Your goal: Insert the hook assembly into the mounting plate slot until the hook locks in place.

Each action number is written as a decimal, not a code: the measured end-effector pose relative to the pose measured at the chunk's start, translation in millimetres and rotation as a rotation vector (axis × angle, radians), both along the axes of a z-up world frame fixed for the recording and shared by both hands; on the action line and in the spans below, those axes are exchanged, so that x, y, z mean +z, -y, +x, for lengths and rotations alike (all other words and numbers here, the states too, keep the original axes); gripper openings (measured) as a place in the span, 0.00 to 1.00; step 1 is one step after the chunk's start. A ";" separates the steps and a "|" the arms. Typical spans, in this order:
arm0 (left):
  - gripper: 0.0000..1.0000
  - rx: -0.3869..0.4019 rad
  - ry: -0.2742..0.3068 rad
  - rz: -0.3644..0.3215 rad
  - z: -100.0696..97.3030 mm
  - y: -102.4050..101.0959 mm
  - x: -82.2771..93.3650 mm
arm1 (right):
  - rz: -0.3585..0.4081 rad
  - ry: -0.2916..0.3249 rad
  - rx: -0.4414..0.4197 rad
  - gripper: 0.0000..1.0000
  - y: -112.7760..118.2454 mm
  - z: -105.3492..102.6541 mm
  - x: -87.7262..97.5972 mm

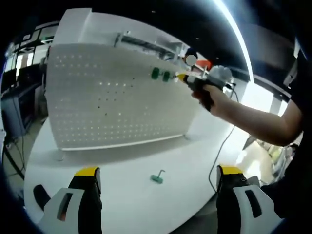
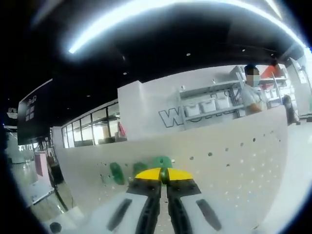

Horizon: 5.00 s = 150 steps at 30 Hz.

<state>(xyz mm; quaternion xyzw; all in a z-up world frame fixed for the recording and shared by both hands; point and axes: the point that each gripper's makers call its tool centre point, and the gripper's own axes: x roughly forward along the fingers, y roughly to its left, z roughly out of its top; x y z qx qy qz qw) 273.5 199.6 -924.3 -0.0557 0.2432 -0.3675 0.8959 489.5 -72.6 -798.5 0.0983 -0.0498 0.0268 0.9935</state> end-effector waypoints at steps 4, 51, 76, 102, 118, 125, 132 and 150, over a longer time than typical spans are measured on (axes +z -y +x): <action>1.00 0.003 -0.004 0.003 1.6 -1.4 -1.8 | 0.011 0.003 -0.024 0.00 6.3 3.9 -3.9; 0.99 -0.049 0.002 -0.015 -9.8 6.1 1.1 | -0.039 0.075 -0.036 0.16 13.3 -31.3 33.5; 1.00 -0.068 -0.014 -0.014 -27.4 6.5 -4.6 | -0.111 -0.096 0.110 0.23 -17.1 -115.0 -19.8; 1.00 -0.056 -0.053 0.004 -29.6 1.8 -19.2 | -0.083 -0.374 0.304 0.26 -90.8 -192.7 -138.2; 1.00 -0.063 -0.069 0.015 -36.5 0.8 -26.1 | -0.057 -0.453 0.359 0.26 -117.0 -229.8 -170.0; 1.00 -0.061 -0.083 0.030 -39.6 -1.4 -31.7 | -0.052 -0.478 0.373 0.27 -121.4 -233.8 -179.1; 1.00 -0.060 -0.105 0.040 -41.0 -1.0 -39.6 | -0.016 -0.516 0.407 0.28 -131.4 -239.0 -194.3; 1.00 -0.049 -0.156 0.085 -34.0 -11.0 -58.0 | 0.005 -0.657 0.496 0.27 -164.2 -201.9 -262.0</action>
